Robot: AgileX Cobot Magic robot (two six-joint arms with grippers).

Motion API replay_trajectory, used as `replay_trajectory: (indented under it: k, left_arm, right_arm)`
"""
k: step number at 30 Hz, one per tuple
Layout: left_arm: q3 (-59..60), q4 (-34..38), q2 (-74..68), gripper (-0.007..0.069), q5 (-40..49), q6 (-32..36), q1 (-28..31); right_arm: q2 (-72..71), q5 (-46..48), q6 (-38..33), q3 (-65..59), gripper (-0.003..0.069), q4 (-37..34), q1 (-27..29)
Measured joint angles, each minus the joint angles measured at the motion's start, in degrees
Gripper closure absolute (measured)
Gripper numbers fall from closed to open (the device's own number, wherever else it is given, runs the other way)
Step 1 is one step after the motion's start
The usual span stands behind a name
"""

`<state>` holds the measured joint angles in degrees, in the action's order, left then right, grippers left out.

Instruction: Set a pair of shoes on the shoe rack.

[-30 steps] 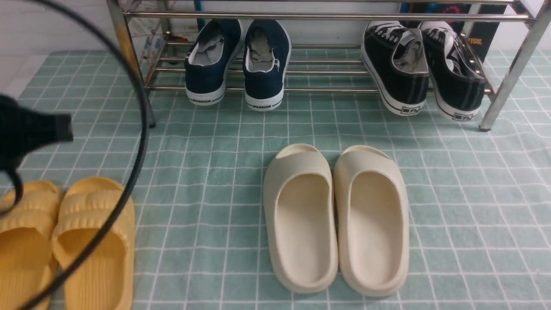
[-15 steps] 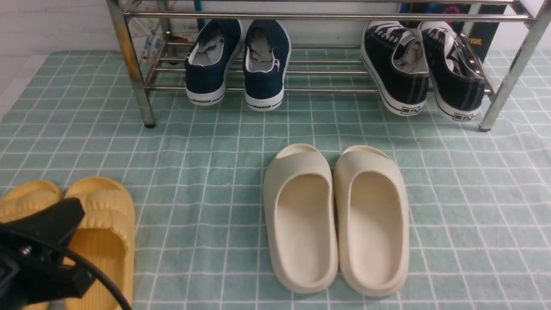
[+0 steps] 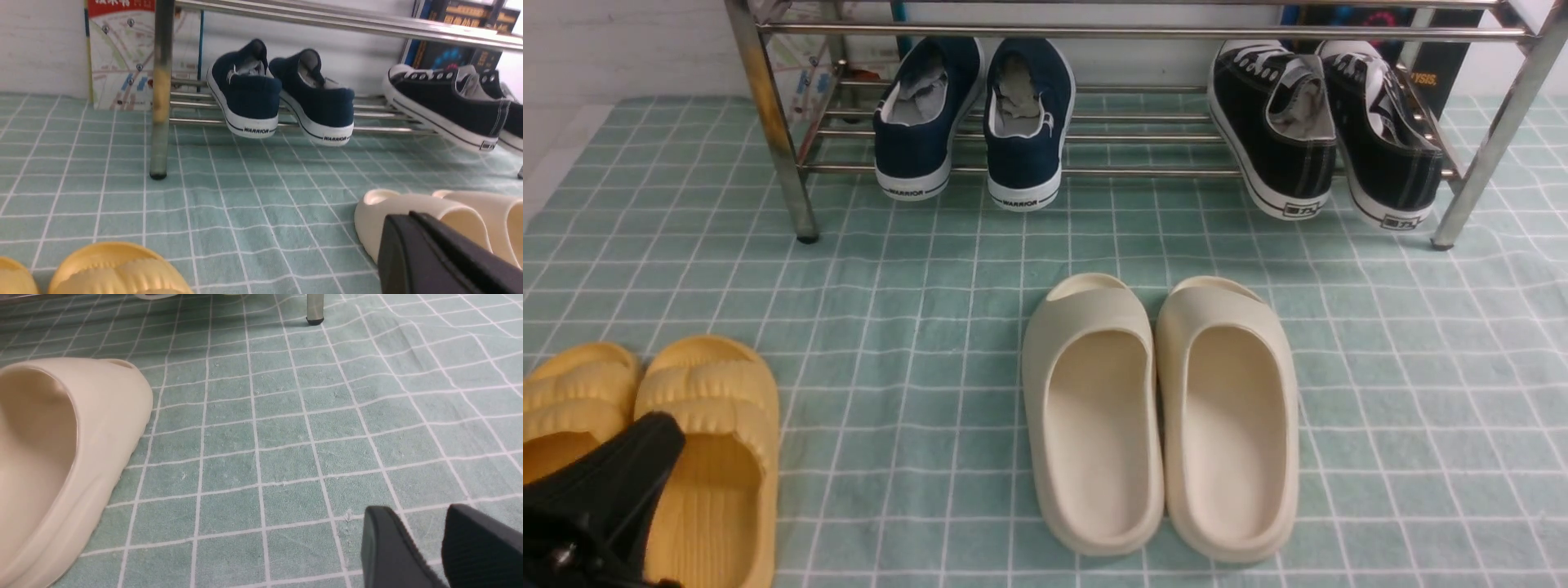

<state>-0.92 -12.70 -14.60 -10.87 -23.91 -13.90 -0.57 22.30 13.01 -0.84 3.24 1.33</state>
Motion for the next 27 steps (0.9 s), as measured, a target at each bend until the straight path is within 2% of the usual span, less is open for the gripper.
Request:
replay_trajectory:
  k: [5, 8, 10, 13, 18, 27]
  left_arm:
    - [2.36, 1.85, 11.74, 0.0638, 6.58, -0.06, 2.58]
    - [2.48, 6.37, 15.17, 0.0638, 17.73, -0.06, 5.4]
    - [2.55, 7.73, 15.17, 0.0638, 20.9, -0.06, 6.0]
    - [2.67, 10.62, 15.17, 0.0638, 31.03, 2.32, 6.63]
    - [2.67, 11.82, 15.17, 0.0638, 33.69, 9.61, 6.63]
    - [2.67, 12.7, 15.17, 0.0638, 33.88, 11.33, 6.63]
  right_arm:
    - [0.0, 0.0, 0.0, 0.0, 0.0419, 0.0, 0.0]
    - [0.0, 0.0, 0.0, 0.0, 0.0419, 0.0, 0.0]
    - [0.0, 0.0, 0.0, 0.0, 0.0419, 0.0, 0.0]
    - [0.0, 0.0, 0.0, 0.0, 0.0419, 0.0, 0.0]
    - [0.0, 0.0, 0.0, 0.0, 0.0419, 0.0, 0.0]
    - [0.0, 0.0, 0.0, 0.0, 0.0419, 0.0, 0.0]
